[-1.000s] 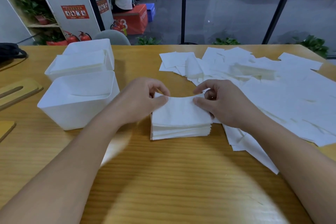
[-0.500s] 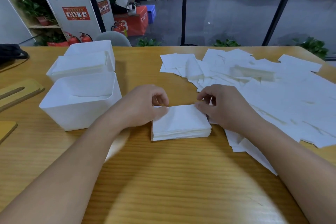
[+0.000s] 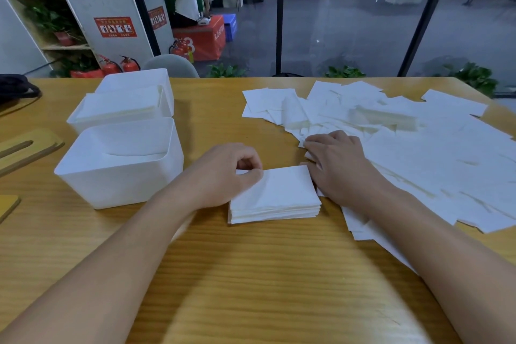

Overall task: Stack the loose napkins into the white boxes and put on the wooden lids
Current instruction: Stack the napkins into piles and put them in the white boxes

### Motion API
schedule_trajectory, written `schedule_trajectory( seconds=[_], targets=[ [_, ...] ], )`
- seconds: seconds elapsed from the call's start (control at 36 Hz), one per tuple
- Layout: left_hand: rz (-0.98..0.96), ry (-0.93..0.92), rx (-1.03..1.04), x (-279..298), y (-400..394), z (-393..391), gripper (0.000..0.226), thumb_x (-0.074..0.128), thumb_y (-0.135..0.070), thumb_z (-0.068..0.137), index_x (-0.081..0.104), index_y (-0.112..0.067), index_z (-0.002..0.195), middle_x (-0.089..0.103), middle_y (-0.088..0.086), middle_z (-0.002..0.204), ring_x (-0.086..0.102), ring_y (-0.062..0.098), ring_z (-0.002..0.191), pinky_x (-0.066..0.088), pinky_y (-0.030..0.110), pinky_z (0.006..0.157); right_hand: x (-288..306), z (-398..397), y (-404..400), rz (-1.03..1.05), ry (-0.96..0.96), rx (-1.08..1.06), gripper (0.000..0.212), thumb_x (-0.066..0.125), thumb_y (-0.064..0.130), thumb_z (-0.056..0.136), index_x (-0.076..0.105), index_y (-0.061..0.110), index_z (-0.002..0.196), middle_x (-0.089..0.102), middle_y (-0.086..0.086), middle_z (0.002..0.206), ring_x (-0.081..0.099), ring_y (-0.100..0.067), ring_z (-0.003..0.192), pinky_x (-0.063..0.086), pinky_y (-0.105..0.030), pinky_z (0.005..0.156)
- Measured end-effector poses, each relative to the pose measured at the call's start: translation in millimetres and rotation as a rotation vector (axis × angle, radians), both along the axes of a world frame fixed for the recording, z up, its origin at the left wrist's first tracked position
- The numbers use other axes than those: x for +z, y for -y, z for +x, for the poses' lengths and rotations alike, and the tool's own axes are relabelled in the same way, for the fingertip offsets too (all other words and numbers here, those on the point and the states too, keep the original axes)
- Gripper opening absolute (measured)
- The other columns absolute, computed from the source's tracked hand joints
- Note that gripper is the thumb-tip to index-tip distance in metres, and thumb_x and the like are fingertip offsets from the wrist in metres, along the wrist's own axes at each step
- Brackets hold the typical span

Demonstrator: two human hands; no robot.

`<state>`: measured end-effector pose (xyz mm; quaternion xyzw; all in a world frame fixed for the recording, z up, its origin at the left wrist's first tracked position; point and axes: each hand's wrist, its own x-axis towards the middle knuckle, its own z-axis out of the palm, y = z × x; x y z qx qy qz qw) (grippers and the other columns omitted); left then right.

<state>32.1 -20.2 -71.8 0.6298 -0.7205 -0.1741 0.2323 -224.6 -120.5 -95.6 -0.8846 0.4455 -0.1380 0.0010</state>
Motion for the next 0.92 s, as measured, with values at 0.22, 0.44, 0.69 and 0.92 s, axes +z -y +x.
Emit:
schedule_trajectory(
  seconds=[0.22,0.44,0.69,0.92],
  targets=[
    [-0.017,0.002,-0.001,-1,0,-1,0.011,0.070,-0.039,0.103,0.074,-0.038,0.093,0.070,-0.019,0.099,0.062,-0.002,0.099,0.042,0.013,0.076,3,-1,4,-0.044,0.126,0.026,0.046,0.065,0.043,0.104,0.064,0.019,0.144,0.057,0.005,0.147,0.043,-0.025,0.137,0.029,-0.043,0.117],
    [-0.042,-0.070,0.004,-3,1,-5,0.006,0.072,-0.035,0.103,0.077,-0.038,0.100,0.072,-0.020,0.101,0.065,-0.002,0.100,0.053,0.021,0.086,7,0,3,-0.115,0.253,0.086,0.045,0.074,0.038,0.099,0.069,0.019,0.140,0.059,0.005,0.139,0.048,-0.025,0.132,0.033,-0.047,0.116],
    [0.028,-0.091,-0.044,-3,2,-6,0.010,0.071,-0.032,0.105,0.079,-0.037,0.106,0.073,-0.021,0.106,0.066,-0.004,0.104,0.052,0.017,0.089,11,-1,0,-0.007,0.393,0.078,0.036,0.072,0.004,0.100,0.075,0.018,0.132,0.061,0.011,0.125,0.062,-0.008,0.101,0.044,-0.008,0.087],
    [0.075,-0.140,-0.074,0,0,-6,0.012,0.072,-0.029,0.105,0.081,-0.037,0.107,0.074,-0.024,0.107,0.067,-0.006,0.107,0.047,0.007,0.089,16,-7,-5,0.000,0.527,-0.015,0.026,0.074,0.003,0.096,0.078,0.018,0.117,0.070,0.009,0.107,0.067,-0.007,0.090,0.058,-0.028,0.087]
  ],
)
